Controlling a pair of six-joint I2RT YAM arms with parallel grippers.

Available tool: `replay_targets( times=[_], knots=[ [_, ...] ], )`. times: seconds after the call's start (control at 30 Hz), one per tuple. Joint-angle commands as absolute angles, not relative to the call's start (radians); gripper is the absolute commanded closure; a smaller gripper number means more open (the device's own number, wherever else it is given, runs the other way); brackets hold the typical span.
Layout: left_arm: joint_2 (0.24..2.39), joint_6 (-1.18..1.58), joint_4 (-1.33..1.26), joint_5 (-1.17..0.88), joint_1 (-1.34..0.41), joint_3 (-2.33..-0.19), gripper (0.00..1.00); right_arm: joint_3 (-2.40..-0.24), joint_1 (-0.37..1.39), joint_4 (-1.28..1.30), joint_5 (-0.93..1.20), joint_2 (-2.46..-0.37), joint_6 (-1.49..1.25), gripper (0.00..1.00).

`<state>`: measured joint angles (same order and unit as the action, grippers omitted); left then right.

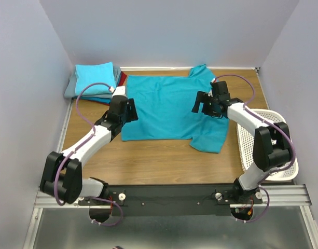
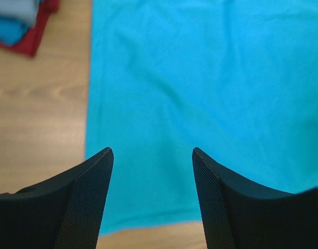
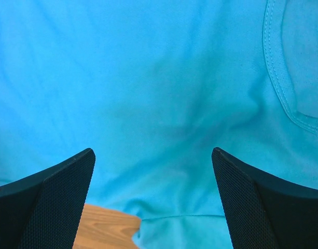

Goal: Fold and stack the t-shirts
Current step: Flatten the tshirt out, then fold the tshirt

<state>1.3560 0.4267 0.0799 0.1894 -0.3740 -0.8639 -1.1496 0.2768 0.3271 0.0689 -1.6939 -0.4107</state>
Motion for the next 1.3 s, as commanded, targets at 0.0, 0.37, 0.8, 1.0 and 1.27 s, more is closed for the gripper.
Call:
replay_targets(
  times=[0.0,0.37,0.8,1.0,1.27],
  knots=[
    [1.244,0.535,0.184,0.304,-0.371,-0.726,0.31,-1.092,0.278,0.341,0.083,-1.626,-0.403,0.00],
    [1.183,0.660,0.322,0.359,-0.374,-0.646,0.45,-1.036,0.279,0.341,0.101,-1.572,-0.403,0.00],
    [1.351,0.657,0.331,0.325,-0.399,-0.649,0.59,-0.996,0.278,0.341,0.081,-1.539,-0.394,0.00],
    [1.359,0.658,0.327,0.327,-0.402,-0.646,0.59,-0.986,0.278,0.341,0.077,-1.537,-0.390,0.00],
    [1.344,0.657,0.305,0.308,-0.402,-0.635,0.59,-0.954,0.278,0.341,0.078,-1.502,-0.388,0.00]
  ],
)
